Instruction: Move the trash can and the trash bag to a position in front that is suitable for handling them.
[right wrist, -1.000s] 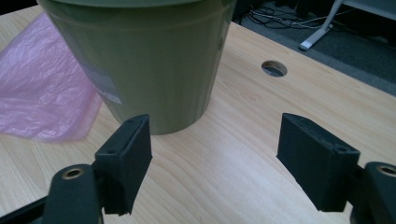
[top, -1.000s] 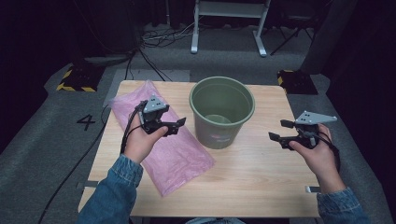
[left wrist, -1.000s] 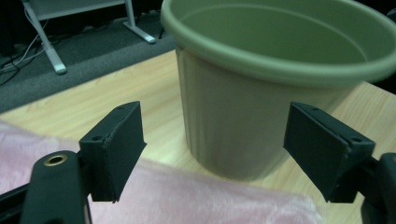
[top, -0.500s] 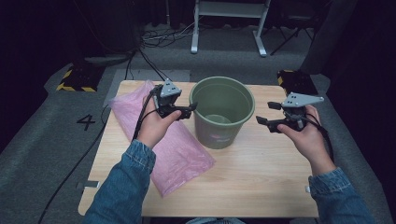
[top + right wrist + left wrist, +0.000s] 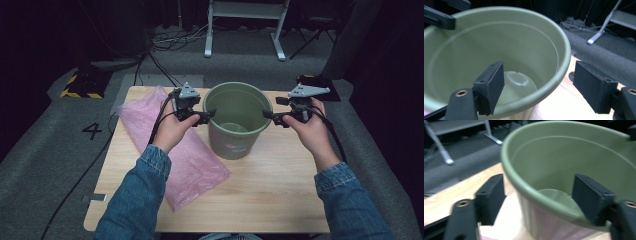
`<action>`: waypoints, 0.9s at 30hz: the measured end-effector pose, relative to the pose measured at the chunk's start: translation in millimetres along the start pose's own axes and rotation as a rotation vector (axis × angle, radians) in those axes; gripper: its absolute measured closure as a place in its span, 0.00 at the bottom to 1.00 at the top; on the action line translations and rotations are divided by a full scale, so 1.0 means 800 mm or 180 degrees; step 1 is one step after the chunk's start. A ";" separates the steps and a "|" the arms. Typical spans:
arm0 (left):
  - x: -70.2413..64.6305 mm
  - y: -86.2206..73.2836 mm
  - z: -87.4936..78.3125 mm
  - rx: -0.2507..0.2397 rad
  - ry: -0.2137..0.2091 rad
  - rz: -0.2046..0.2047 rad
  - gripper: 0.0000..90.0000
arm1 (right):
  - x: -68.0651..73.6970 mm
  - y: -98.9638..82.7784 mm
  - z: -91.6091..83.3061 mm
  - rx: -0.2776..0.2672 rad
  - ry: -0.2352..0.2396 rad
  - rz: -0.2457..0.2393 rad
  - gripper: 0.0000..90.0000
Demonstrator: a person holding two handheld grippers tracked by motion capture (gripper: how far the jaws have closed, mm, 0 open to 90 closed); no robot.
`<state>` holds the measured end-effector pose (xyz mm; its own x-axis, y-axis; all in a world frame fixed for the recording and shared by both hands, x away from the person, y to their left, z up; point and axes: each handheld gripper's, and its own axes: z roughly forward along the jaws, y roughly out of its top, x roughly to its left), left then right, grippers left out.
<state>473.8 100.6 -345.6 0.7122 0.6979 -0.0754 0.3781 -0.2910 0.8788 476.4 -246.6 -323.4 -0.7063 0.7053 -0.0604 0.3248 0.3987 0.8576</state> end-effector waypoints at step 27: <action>-0.100 -0.013 -0.020 -0.0038 -0.0277 0.0389 0.32 | 0.014 -0.060 -0.085 0.0093 0.0187 -0.0081 0.33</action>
<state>403.4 58.2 -341.2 0.8014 0.5981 -0.0076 0.2787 -0.3622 0.8894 410.4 -297.7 -330.9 -0.7500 0.6594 -0.0512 0.3238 0.4336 0.8409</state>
